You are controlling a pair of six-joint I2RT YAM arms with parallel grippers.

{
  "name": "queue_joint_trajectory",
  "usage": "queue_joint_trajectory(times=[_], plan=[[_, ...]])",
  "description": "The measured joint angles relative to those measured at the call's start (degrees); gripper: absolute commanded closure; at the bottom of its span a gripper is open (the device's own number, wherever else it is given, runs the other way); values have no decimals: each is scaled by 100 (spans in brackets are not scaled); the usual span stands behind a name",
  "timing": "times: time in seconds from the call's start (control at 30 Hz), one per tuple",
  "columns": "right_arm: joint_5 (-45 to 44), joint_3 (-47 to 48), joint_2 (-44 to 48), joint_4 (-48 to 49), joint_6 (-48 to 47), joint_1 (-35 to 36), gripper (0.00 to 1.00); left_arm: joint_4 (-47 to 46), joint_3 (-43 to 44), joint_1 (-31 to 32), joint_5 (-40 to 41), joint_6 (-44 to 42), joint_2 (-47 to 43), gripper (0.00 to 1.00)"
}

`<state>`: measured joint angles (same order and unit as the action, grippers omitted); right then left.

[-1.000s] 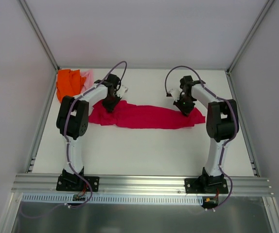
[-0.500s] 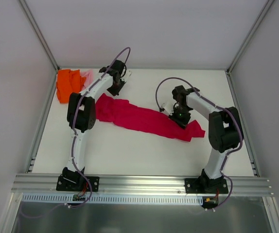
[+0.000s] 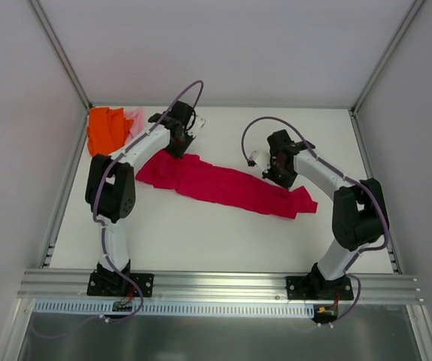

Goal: Fold and stack the t-shirts
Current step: Rotate the tshirt 90 degrees

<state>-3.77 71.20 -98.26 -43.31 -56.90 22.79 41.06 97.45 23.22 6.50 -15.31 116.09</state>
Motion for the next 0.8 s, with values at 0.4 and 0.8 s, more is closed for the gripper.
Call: queue_joint_trajectory(times=[0.4, 0.8], plan=[[-197, -339, 638, 885, 153, 0, 99, -651, -848, 7, 44, 17, -1207, 100], [317, -809, 927, 684, 109, -144, 99, -527, -1464, 9, -201, 120, -1115, 100]])
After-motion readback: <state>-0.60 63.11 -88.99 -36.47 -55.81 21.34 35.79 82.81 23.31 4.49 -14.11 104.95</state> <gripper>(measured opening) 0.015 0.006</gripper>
